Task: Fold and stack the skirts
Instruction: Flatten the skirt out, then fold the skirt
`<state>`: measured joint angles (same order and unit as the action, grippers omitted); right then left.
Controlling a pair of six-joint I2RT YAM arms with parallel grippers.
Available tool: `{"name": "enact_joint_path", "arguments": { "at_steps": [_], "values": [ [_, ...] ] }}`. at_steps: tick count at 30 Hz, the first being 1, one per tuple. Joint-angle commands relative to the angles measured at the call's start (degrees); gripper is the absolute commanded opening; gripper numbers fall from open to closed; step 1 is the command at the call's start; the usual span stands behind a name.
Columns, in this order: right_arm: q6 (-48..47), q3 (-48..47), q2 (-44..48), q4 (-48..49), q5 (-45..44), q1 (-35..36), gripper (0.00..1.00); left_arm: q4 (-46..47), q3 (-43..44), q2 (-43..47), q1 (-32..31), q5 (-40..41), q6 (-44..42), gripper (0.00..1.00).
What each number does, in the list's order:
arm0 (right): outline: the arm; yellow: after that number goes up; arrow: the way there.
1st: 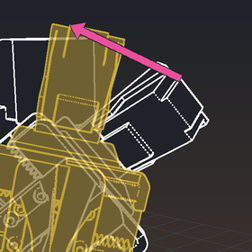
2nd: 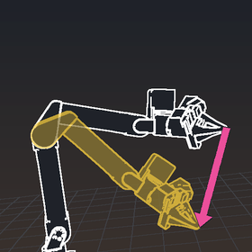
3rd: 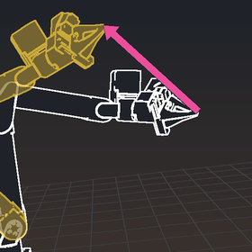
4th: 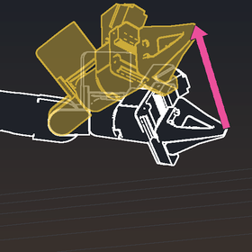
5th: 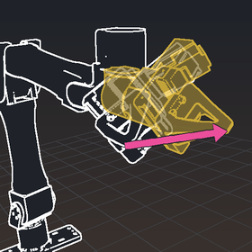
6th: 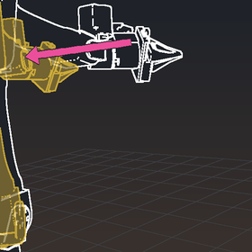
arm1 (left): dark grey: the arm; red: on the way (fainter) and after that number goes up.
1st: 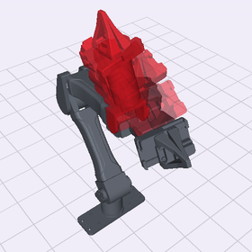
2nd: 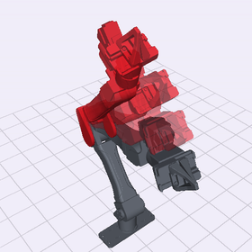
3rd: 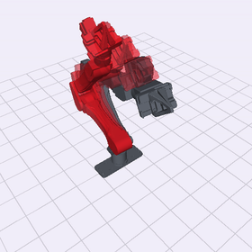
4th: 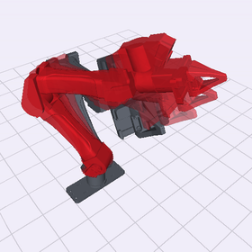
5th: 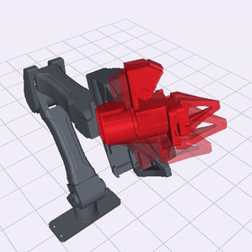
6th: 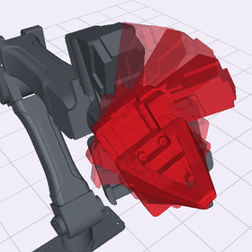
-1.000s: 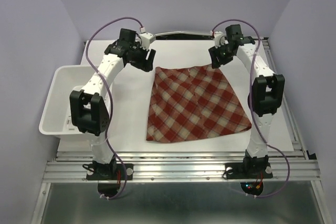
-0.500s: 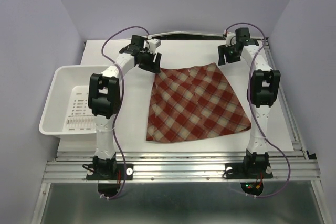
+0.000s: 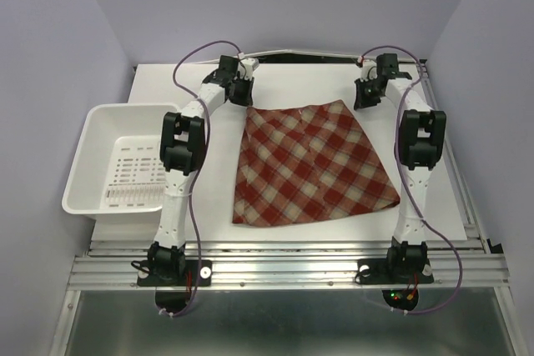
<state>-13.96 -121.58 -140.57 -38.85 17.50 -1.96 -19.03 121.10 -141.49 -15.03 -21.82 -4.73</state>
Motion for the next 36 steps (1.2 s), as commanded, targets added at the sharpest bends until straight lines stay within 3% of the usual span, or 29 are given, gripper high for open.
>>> {"name": "enact_joint_path", "arguments": {
  "at_steps": [1,4,7,9,11,13,15,18,24,30,34,36],
  "values": [
    [-1.77,5.37,1.52,-0.79,-4.83,-1.3,0.01,2.15,4.5,1.66,0.0,7.03,-2.03,0.0],
    [-2.48,7.58,3.72,-0.7,-6.5,-2.43,0.01,3.47,5.63,2.88,0.0,10.83,-6.33,0.0],
    [-1.96,8.11,6.87,0.26,-5.64,-2.44,0.05,0.58,7.22,4.55,0.0,10.32,-8.53,0.33],
    [-0.99,7.77,8.55,1.76,-3.8,-2.44,0.15,0.91,2.08,10.33,0.0,9.26,-9.24,0.46],
    [0.77,4.45,9.35,1.76,0.69,-2.44,0.35,3.11,-8.96,19.09,0.08,7.94,-8.89,0.48],
    [1.47,1.62,9.0,0.28,5.15,-1.91,0.64,5.57,-15.25,24.13,0.0,6.45,-8.54,0.48],
    [1.13,-0.84,8.74,0.09,5.79,0.02,0.69,4.1,-19.91,28.45,0.0,5.75,-7.75,0.48],
    [1.12,-2.16,7.95,0.61,4.92,2.48,0.69,0.67,-23.17,29.34,0.0,1.89,-7.31,0.48],
    [2.97,-7.97,1.63,-0.61,0.79,3.63,0.69,5.66,-33.46,31.37,0.0,0.55,-1.08,0.48],
    [2.0,-7.45,-1.81,0.27,-2.47,3.63,0.66,7.25,-31.89,26.71,-0.26,0.91,1.65,0.46],
    [2.0,-2.88,-0.49,3.77,-1.32,3.63,0.53,7.86,-31.36,24.34,-1.14,0.29,1.74,0.47],
    [1.74,-2.35,-0.32,4.22,-1.59,3.63,0.38,8.13,-31.63,23.37,-1.93,2.21,1.66,0.48]
  ]
}}
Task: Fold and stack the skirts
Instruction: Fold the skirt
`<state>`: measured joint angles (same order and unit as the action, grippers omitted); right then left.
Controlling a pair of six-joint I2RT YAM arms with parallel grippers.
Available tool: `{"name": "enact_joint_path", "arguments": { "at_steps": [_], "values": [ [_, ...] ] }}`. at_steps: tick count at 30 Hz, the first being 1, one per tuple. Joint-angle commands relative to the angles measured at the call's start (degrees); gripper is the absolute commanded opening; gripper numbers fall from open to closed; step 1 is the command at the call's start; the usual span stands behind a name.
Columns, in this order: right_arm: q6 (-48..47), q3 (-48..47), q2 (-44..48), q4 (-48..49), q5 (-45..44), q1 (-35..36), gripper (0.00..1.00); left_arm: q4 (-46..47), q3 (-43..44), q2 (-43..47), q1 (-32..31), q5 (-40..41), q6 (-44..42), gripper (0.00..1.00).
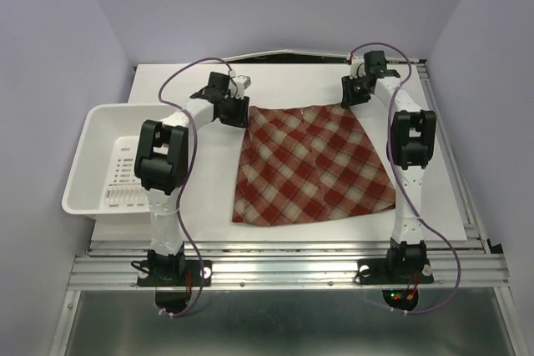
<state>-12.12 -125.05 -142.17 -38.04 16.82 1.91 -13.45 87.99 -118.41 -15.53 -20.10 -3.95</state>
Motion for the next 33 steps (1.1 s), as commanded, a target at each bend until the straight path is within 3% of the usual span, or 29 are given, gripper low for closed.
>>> {"name": "enact_joint_path", "arguments": {
  "at_steps": [1,3,4,5,12,17,26,30,33],
  "values": [
    [-0.1,0.87,1.02,3.41,-1.35,-0.24,0.25,2.55,1.49,-0.15,-1.61,1.89,0.96,0.48],
    [-0.19,0.34,0.58,3.5,-1.79,-0.24,0.14,0.81,2.62,-1.73,-2.49,6.97,0.87,0.48],
    [-0.1,-0.18,0.49,3.41,-2.49,-0.24,0.04,-0.07,3.24,-2.43,-2.75,9.18,0.87,0.49],
    [-0.18,-0.45,0.4,3.41,-2.67,-0.24,0.01,-0.78,4.29,-3.74,-3.01,10.94,0.96,0.48],
    [0.61,-1.77,1.37,3.5,-2.05,-1.38,0.01,-7.19,5.53,-8.15,-3.37,21.74,-0.8,0.47],
    [0.69,-1.16,2.16,3.41,-3.37,-4.89,0.01,-7.46,4.83,-8.33,-3.02,24.58,-0.89,0.45],
    [1.75,1.04,2.16,-0.45,3.39,-7.01,0.01,-7.73,8.43,-6.67,-2.66,20.02,-2.91,0.47],
    [1.4,3.84,3.56,-2.39,2.26,-6.48,0.01,-5.18,8.52,0.27,-2.58,11.32,-4.49,0.5],
    [-0.44,11.37,6.81,-1.51,-2.66,-6.48,0.01,-6.92,7.21,5.18,-2.66,3.59,-5.02,0.49]
  ]
}}
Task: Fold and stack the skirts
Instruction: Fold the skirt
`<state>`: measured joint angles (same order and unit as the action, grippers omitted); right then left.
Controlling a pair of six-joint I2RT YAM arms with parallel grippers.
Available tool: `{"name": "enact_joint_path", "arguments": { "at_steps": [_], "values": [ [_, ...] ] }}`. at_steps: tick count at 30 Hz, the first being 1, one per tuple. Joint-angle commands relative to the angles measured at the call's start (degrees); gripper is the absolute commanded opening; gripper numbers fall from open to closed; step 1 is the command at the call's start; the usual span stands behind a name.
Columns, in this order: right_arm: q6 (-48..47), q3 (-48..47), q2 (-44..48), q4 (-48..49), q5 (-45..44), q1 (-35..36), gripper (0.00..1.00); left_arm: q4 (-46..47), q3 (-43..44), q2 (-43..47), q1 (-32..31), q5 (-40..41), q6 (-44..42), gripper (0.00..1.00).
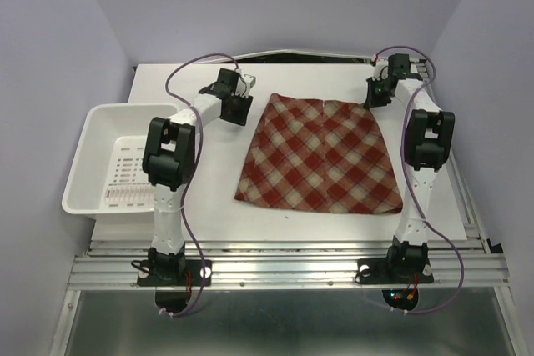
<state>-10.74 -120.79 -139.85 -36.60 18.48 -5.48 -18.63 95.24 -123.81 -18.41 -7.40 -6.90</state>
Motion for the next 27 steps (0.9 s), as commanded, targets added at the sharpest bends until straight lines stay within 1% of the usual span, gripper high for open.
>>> {"name": "enact_joint_path", "arguments": {
  "at_steps": [1,2,3,5,6,10,14,18,19,20,22,23,24,25,26,27],
  "values": [
    [-2.26,9.24,5.54,-2.69,-5.55,0.9,0.01,-2.54,-0.84,11.65,-0.04,-12.34,-2.5,0.49],
    [-2.61,11.35,7.82,-2.43,-8.0,0.9,0.01,-3.59,-1.72,13.14,-0.48,-13.16,-3.03,0.48],
    [-2.7,15.81,9.23,-1.9,-8.89,0.38,0.01,-5.87,-3.9,13.76,-0.92,-13.52,-4.6,0.47],
    [-3.58,19.96,11.87,-0.84,-9.69,0.38,0.01,-8.43,-6.72,14.91,-2.32,-14.66,-6.89,0.45],
    [-4.02,23.38,14.32,-0.67,-9.95,-0.14,0.01,-10.53,-9.52,15.17,-2.76,-15.18,-8.3,0.42],
    [-6.12,29.72,18.99,0.3,-11.09,-0.15,0.01,-13.79,-14.9,15.61,-4.35,-15.71,-9.89,0.38],
    [-7.27,32.19,20.14,0.48,-12.59,-0.15,0.01,-14.94,-17.45,15.35,-4.96,-14.67,-10.42,0.37],
    [-9.38,34.39,21.28,-0.31,-12.86,-0.15,0.01,-15.03,-17.03,11.32,-4.88,-9.05,-9.54,0.34],
    [-9.99,34.92,21.64,-0.75,-12.94,-0.15,0.01,-14.59,-16.24,10.26,-4.53,-6.43,-9.45,0.34],
    [-11.57,35.71,22.51,-1.36,-12.86,-0.15,0.01,-14.15,-15.36,8.08,-4.18,-5.44,-9.19,0.33],
    [-13.33,38.17,23.57,-3.46,-12.33,-0.15,0.01,-14.15,-9.57,4.91,-3.03,-2.98,-8.93,0.33],
    [-15.08,38.87,24.53,-4.26,-11.46,-0.15,0.01,-14.5,-6.94,0.8,-2.51,-2.62,-8.92,0.33],
    [-16.23,39.57,24.97,-5.31,-10.67,-0.15,0.01,-15.11,-3.61,-1.41,-2.07,-2.27,-8.66,0.33],
    [-17.2,40.8,25.5,-7.76,-9.79,-0.15,0.01,-17.03,4.09,-4.05,-1.54,-2.36,-8.23,0.32],
    [-18.86,41.16,25.94,-9.26,-6.56,-0.15,0.01,-18.36,8.51,-9.47,-0.84,-2.36,-8.22,0.32],
    [-19.4,41.6,26.64,-11.02,-4.61,-0.15,0.01,-21.41,18.56,-12.13,-0.66,-1.84,-8.31,0.3]
  ]
}}
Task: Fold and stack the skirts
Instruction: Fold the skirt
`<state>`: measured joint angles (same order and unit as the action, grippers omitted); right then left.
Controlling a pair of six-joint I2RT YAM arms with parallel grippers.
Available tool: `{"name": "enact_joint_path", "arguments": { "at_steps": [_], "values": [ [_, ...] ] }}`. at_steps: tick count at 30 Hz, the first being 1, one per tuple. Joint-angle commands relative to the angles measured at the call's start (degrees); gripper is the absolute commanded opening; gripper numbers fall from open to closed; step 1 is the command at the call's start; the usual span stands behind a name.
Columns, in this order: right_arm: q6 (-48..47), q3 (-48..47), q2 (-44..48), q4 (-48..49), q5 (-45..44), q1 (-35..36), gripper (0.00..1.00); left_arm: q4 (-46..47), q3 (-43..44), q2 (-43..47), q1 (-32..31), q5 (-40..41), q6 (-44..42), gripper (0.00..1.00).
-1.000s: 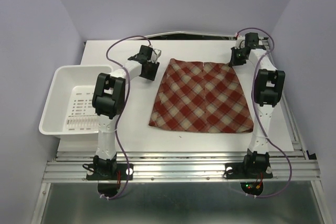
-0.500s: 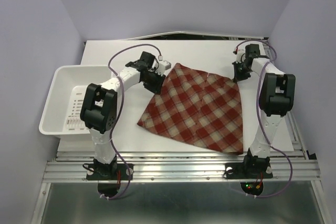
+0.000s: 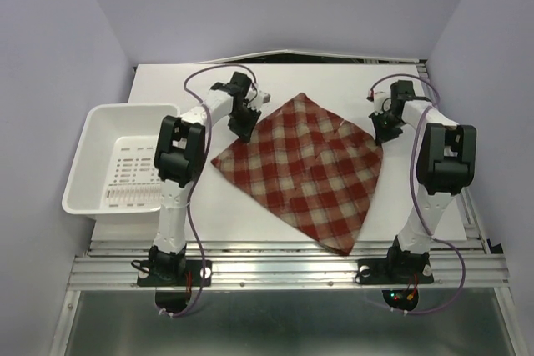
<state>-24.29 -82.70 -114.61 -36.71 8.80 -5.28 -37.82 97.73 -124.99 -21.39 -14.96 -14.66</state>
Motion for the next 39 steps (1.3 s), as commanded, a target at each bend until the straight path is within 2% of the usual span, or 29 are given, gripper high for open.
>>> {"name": "enact_joint_path", "arguments": {
  "at_steps": [1,2,3,4,5,6,8,9,11,12,13,16,20,23,28,32,33,39],
  "values": [
    [-8.03,3.68,1.66,-14.67,7.0,-0.35,0.07,-3.65,21.48,-13.94,2.49,5.73,-0.81,0.3],
    [-9.88,3.68,2.02,-17.06,12.59,-0.35,0.13,-4.79,26.41,-19.19,2.58,6.08,-0.99,0.29],
    [-11.98,3.51,2.72,-23.17,16.13,-0.35,0.24,-6.63,36.37,-21.5,2.58,7.56,-1.6,0.29],
    [-16.27,3.33,3.24,-26.63,22.43,-0.35,0.5,-7.17,40.74,-25.0,2.58,7.58,-2.21,0.3],
    [-17.53,2.98,3.86,-29.36,24.84,-0.35,0.56,-7.0,43.57,-25.74,2.49,7.49,-2.74,0.33],
    [-17.72,2.46,4.65,-31.56,26.78,-0.35,0.57,-6.13,45.25,-25.57,2.58,8.1,-3.01,0.35],
    [-14.49,-0.34,7.2,-31.5,27.59,-0.35,0.58,-1.39,42.74,-20.69,2.67,7.49,-3.53,0.41],
    [-12.64,-1.67,7.99,-30.19,27.33,-0.35,0.58,2.97,36.97,-18.21,2.84,6.88,-3.36,0.46],
    [-8.77,-4.39,8.96,-25.53,26.8,-1.05,0.57,7.39,30.18,-12.33,2.84,4.51,-3.27,0.5],
    [-7.45,-7.36,8.7,-24.21,27.23,-1.05,0.56,9.59,26.84,-6.47,2.84,4.07,-2.84,0.55],
    [-5.87,-8.52,8.52,-20.72,27.5,-1.05,0.54,12.22,21.67,-3.71,2.84,1.97,-2.57,0.56],
    [-1.11,-12.04,6.16,-16.3,31.18,-1.05,0.48,12.69,14.96,3.51,2.84,-3.83,-1.17,0.57],
    [1.44,-15.48,1.85,-16.91,37.42,1.23,0.38,10.84,7.22,9.75,2.93,-13.23,0.33,0.57],
    [2.14,-12.67,1.58,-13.76,40.16,4.56,0.37,11.19,-0.68,12.3,2.93,-19.22,0.68,0.56],
    [3.02,-8.89,0.09,-9.35,37.7,9.58,0.34,13.91,-10.7,13.45,2.93,-20.63,2.26,0.54],
    [1.8,-6.26,-4.21,-9.43,33.05,9.59,0.26,12.6,-11.69,12.4,3.02,-19.23,1.39,0.53],
    [1.45,-3.81,-4.4,-9.17,29.65,9.59,0.26,12.16,-11.69,11.53,2.93,-18.88,0.25,0.53],
    [-5.14,5.95,-0.28,-10.05,17.94,12.57,0.25,10.14,-9.41,7.75,2.93,-17.39,-1.87,0.53]
  ]
}}
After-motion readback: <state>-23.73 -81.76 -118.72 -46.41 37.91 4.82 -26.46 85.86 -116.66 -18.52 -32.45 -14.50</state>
